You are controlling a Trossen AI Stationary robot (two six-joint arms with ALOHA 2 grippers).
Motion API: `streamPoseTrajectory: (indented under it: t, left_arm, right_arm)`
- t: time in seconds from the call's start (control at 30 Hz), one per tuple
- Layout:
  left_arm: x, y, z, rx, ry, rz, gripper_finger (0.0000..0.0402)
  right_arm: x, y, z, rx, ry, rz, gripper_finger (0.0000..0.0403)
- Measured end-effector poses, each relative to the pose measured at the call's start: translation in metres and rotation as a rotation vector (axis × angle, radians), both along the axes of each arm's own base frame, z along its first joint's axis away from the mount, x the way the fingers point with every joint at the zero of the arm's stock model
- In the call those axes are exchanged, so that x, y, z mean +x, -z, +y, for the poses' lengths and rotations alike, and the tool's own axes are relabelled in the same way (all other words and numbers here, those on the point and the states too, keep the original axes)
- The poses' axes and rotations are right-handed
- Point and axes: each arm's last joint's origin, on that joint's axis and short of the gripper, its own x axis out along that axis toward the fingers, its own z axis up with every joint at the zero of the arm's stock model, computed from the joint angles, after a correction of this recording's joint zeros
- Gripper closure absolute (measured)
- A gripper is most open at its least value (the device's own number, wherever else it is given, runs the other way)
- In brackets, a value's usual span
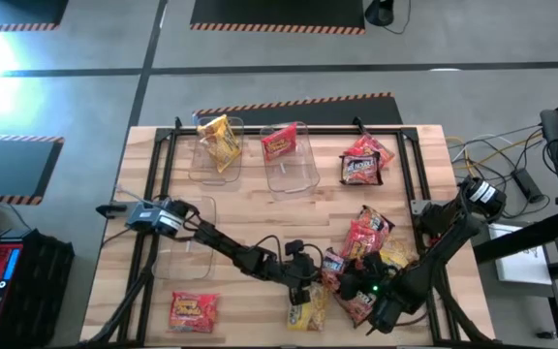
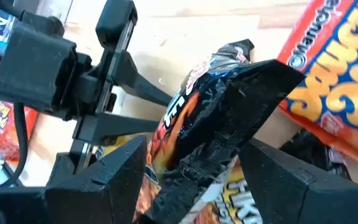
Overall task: Sort Maruchan noodles
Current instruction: Put the black noodle pack into the bottom transparent bin
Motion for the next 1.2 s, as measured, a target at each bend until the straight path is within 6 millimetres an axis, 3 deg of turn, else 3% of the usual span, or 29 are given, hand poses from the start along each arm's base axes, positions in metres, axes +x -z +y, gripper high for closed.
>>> streamPoseTrajectory:
  t: [0.57, 1.2]
  left_arm:
    - [0.0000, -0.0001, 0.0000, 0.000, 0.000, 0.000, 0.0332]
    - [0.0003, -0.0004, 0.0001, -0.004, -0.009, -0.006, 0.0332]
  right_arm:
    - [0.0042, 0.0041, -0.0074, 0.002, 0.010, 0.037, 0.0165]
    - [0.0016, 0.0099, -0.0103, -0.037, -0.022, 0.060, 0.0214]
